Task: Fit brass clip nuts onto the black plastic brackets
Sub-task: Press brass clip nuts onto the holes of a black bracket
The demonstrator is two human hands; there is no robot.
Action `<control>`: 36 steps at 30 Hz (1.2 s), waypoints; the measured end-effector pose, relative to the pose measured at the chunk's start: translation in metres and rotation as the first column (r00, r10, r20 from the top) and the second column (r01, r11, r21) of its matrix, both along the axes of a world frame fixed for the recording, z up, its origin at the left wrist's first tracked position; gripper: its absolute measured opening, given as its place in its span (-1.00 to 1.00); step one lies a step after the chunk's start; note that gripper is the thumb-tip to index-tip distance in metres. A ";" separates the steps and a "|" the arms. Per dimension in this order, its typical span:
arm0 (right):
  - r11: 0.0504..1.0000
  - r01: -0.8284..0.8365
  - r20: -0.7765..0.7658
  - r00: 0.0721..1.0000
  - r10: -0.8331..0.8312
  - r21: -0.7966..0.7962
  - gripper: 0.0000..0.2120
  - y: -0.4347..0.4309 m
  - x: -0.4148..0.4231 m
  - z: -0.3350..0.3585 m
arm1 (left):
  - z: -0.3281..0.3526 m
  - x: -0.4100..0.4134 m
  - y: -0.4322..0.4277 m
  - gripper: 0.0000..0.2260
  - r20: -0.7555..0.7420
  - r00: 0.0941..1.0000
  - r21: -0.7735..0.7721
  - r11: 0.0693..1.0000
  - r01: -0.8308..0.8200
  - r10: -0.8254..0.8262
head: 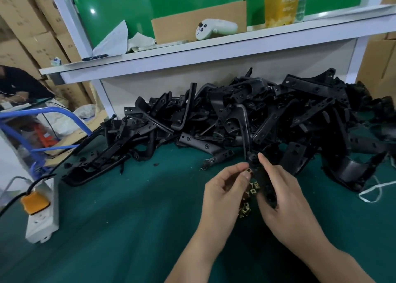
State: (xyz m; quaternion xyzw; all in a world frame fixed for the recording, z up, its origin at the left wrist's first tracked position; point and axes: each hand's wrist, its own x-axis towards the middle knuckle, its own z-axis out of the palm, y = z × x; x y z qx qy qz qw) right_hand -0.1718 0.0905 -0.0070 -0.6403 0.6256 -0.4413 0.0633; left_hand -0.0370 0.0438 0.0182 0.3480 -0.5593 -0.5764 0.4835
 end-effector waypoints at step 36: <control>1.000 -0.012 -0.120 0.993 0.012 -0.005 -0.20 -0.005 -0.006 -0.010 | -0.002 -0.003 0.003 -0.85 0.027 0.997 -0.033 0.997 -0.073 0.073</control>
